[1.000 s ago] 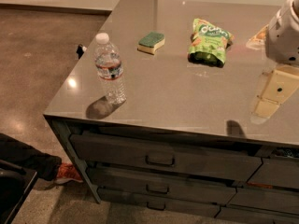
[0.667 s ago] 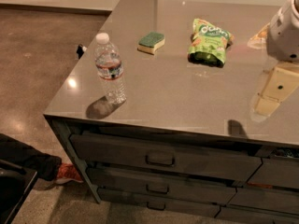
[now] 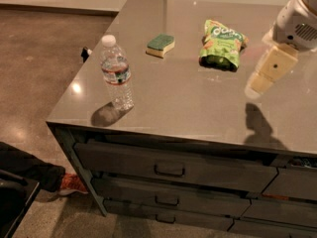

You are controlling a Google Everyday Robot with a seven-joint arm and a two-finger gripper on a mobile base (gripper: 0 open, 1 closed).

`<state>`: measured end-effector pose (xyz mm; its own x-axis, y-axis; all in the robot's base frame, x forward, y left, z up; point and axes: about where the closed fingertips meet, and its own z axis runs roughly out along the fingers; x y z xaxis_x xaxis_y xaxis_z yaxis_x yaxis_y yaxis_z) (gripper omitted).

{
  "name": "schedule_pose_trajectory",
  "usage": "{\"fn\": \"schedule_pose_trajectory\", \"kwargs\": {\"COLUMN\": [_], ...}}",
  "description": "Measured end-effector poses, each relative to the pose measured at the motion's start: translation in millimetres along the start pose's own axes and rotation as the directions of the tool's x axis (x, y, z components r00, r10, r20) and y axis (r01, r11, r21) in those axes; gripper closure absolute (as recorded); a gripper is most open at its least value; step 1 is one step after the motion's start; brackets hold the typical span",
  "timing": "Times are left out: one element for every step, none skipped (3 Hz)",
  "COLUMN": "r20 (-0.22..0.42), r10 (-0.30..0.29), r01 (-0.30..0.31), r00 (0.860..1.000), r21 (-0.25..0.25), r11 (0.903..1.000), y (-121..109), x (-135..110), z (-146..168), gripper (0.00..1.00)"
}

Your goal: Pick green rice chip bag

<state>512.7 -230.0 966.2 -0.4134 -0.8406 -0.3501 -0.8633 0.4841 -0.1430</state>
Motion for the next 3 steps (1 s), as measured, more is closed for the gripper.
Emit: {"fn": "schedule_pose_trajectory", "kwargs": {"r20": [0.042,0.085,0.116], "r10": [0.065,0.153,0.275], "r01": [-0.066,-0.161,-0.294], "r00": [0.997,0.985,0.954], "r21": [0.046,0.102,0.191], "r11": [0.9967,0.9817,0.9366], "y": [-32.9,-65.3,-109.2], "x": [-9.6,-13.4,-8.4], "z": [11.2,27.5,41.7], "gripper": [0.00,0.00,0.00]}}
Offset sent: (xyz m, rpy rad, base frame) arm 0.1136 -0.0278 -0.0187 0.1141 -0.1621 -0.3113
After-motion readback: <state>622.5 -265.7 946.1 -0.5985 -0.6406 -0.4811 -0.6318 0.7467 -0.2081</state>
